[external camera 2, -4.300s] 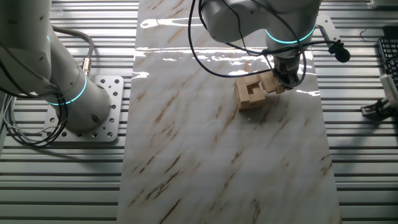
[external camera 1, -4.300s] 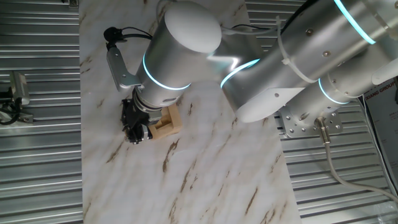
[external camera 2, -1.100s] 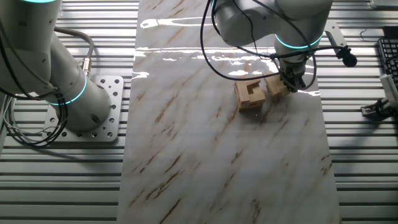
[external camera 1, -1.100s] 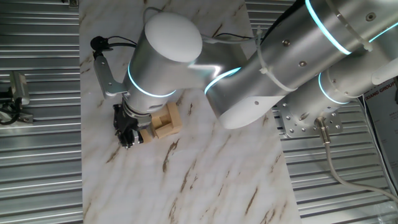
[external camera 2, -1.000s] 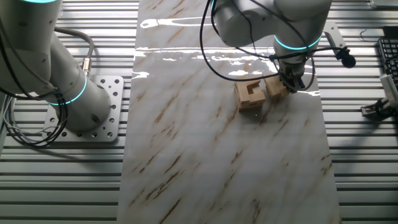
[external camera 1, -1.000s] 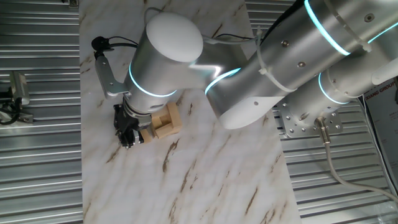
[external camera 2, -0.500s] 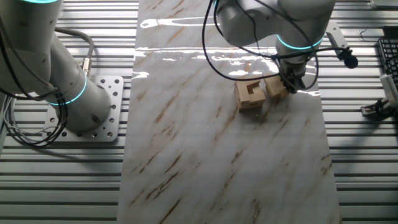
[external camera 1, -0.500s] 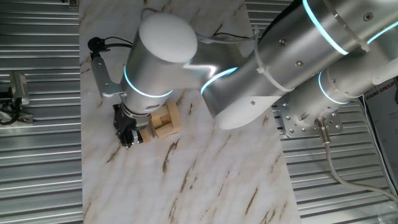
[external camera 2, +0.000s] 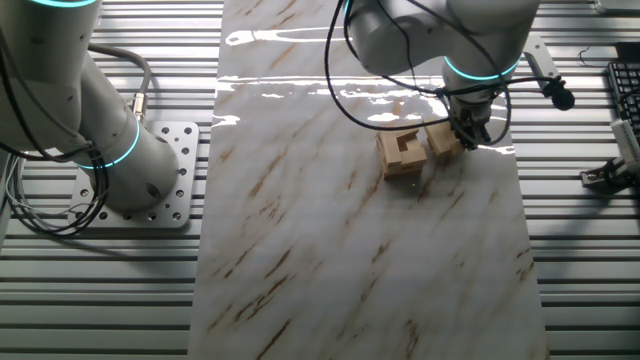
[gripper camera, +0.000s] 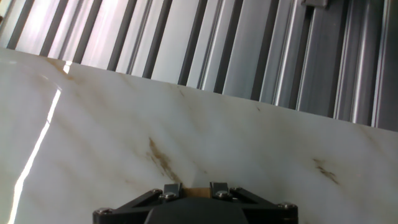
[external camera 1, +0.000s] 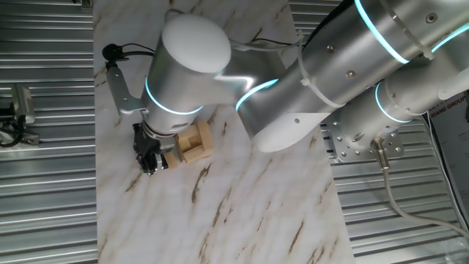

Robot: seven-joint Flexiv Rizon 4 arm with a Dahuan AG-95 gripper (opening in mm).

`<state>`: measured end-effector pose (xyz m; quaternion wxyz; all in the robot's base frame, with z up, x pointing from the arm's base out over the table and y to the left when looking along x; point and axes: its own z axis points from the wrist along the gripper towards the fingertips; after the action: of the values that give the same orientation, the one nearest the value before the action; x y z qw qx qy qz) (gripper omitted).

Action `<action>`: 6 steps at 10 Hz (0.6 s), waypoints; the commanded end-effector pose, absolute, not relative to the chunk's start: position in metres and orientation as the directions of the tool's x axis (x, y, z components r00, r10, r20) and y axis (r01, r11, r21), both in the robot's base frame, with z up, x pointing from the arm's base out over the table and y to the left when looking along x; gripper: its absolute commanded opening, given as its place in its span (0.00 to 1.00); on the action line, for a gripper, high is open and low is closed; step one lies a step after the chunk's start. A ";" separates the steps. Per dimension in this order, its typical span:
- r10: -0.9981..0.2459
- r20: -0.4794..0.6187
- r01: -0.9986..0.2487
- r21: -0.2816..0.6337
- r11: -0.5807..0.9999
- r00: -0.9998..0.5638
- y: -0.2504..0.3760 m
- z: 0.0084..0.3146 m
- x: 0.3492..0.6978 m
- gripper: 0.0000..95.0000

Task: Play Jenga

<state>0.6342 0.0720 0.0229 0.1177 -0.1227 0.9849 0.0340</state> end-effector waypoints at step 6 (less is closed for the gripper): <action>-0.239 -0.341 -0.260 0.019 0.965 -0.909 0.072 0.023 0.634 0.00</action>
<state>0.6339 0.0716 0.0227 0.1721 -0.1275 0.9763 0.0305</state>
